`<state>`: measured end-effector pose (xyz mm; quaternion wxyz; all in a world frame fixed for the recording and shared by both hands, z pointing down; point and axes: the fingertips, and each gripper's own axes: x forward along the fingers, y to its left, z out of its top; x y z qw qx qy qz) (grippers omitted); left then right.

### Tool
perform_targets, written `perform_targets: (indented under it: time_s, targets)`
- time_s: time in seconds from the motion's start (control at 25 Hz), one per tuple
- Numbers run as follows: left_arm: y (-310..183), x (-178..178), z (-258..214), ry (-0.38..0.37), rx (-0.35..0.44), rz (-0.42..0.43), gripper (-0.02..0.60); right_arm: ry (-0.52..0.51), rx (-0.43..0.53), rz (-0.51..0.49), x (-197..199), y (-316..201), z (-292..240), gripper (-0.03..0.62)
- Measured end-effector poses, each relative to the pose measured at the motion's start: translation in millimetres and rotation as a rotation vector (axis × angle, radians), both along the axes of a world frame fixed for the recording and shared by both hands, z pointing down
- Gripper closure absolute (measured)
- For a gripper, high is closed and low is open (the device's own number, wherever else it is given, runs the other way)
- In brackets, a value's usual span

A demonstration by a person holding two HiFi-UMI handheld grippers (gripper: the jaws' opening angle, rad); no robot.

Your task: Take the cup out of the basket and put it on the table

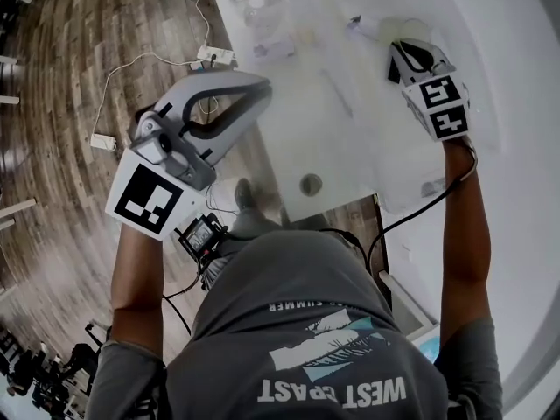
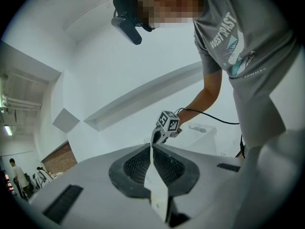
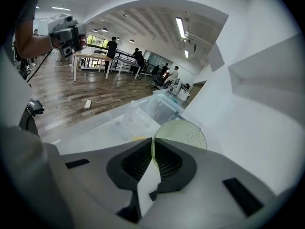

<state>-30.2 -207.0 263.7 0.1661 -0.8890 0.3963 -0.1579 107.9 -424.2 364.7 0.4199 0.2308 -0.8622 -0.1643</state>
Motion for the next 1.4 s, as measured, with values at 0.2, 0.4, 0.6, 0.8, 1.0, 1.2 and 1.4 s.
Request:
perform_targets:
  time_s: [0.2,0.4,0.6,0.8,1.0,1.2,1.4]
  targets:
    - [8.2,-13.0,-3.5,0.011,0.021,0.03,0.571,-0.066,0.076,0.009,-12.0,35.3,-51.5,0.565]
    - [14.3,-22.4,-3.4,0.018,0.031,0.053,0.571,-0.121,0.154,0.007,-25.6,70.6,-90.0,0.565]
    - [19.3,-30.1,-6.4,0.023,0.046,0.076,0.571,-0.187,0.204,-0.013,-44.1,107.5,-119.9,0.565]
    - [24.4,-35.8,-6.5,0.028,0.054,0.089,0.571,-0.228,0.238,-0.026,-60.2,136.6,-133.0,0.565]
    - [28.7,-44.6,-5.1,0.029,0.055,0.098,0.571,-0.243,0.238,-0.048,-81.1,158.3,-130.0,0.565]
    - [32.4,-54.9,0.0,0.032,0.049,0.093,0.571,-0.225,0.211,-0.073,-98.2,174.6,-110.6,0.565]
    - [35.4,-64.7,2.7,0.042,0.045,0.078,0.571,-0.195,0.162,-0.086,-113.0,187.6,-82.2,0.565]
